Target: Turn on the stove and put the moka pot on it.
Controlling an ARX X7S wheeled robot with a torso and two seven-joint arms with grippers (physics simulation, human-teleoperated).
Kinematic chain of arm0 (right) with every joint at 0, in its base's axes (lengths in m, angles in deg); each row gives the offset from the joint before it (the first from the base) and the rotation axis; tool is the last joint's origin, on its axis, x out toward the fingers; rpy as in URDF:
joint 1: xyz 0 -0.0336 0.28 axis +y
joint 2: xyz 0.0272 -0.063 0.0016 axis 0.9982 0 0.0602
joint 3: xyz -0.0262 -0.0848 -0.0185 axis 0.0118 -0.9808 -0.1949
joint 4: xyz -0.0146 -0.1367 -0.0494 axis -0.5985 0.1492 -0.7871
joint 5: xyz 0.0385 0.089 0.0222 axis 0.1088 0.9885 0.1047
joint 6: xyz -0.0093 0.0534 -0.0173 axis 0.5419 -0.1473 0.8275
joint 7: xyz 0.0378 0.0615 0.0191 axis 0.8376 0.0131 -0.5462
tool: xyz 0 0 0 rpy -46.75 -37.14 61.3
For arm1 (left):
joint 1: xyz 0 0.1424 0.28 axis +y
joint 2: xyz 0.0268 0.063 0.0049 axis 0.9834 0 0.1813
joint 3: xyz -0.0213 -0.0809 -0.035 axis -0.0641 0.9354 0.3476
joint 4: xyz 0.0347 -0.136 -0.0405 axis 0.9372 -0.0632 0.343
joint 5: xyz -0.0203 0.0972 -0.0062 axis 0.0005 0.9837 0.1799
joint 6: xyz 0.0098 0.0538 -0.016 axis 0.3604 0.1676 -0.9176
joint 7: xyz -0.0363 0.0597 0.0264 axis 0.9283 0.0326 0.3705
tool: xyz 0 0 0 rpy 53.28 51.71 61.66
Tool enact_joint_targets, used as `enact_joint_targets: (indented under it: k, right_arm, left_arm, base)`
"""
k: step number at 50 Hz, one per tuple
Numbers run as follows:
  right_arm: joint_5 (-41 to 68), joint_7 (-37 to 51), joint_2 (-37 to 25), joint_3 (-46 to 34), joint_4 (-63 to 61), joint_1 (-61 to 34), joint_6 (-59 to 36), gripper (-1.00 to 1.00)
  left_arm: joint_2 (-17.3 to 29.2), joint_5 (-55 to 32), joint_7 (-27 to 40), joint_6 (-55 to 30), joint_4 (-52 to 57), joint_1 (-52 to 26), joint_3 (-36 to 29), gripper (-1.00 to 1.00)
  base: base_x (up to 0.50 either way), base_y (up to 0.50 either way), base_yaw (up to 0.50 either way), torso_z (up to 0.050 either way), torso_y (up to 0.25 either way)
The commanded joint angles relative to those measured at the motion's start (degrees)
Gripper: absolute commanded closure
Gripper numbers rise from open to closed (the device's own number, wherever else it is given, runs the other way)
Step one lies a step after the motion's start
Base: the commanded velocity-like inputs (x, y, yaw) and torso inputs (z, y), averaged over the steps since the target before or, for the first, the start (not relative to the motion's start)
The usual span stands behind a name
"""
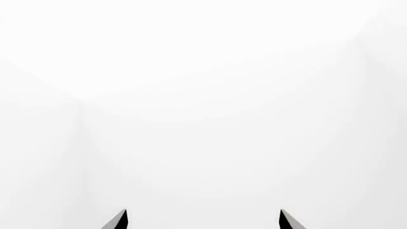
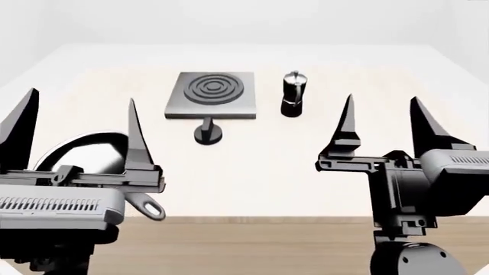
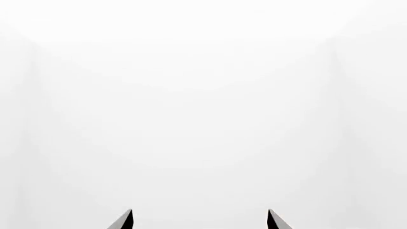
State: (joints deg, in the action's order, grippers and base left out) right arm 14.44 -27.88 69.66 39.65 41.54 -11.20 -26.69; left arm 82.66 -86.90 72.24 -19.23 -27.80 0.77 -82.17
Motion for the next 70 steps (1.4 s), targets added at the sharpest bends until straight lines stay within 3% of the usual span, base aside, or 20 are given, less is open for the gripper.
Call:
enact_joint_targets:
  k: [1, 25, 70]
  right_arm:
    - [1.1, 0.7, -0.7, 0.1, -2.4, -0.1, -1.0, -1.00]
    - [-0.1, 1.7, -1.3, -1.6, -0.8, 1.9, 3.7, -1.00]
    - [3.2, 2.1, -2.6, -2.3, 0.5, 3.1, 5.6, -1.00]
  left_arm:
    - [0.3, -1.2, 0.6, 0.6, 1.3, 0.7, 0.7, -1.00]
    - [0.3, -3.8, 2.3, 6.0, -0.7, 3.5, 1.1, -1.00]
    - [1.2, -5.3, 3.7, 7.8, -1.2, 3.8, 0.5, -1.00]
  base:
    - [0.00, 0.00, 0.00, 0.050, 0.000]
    - [0.00, 0.00, 0.00, 0.049, 0.000]
    - [0.00, 0.17, 0.00, 0.000, 0.000]
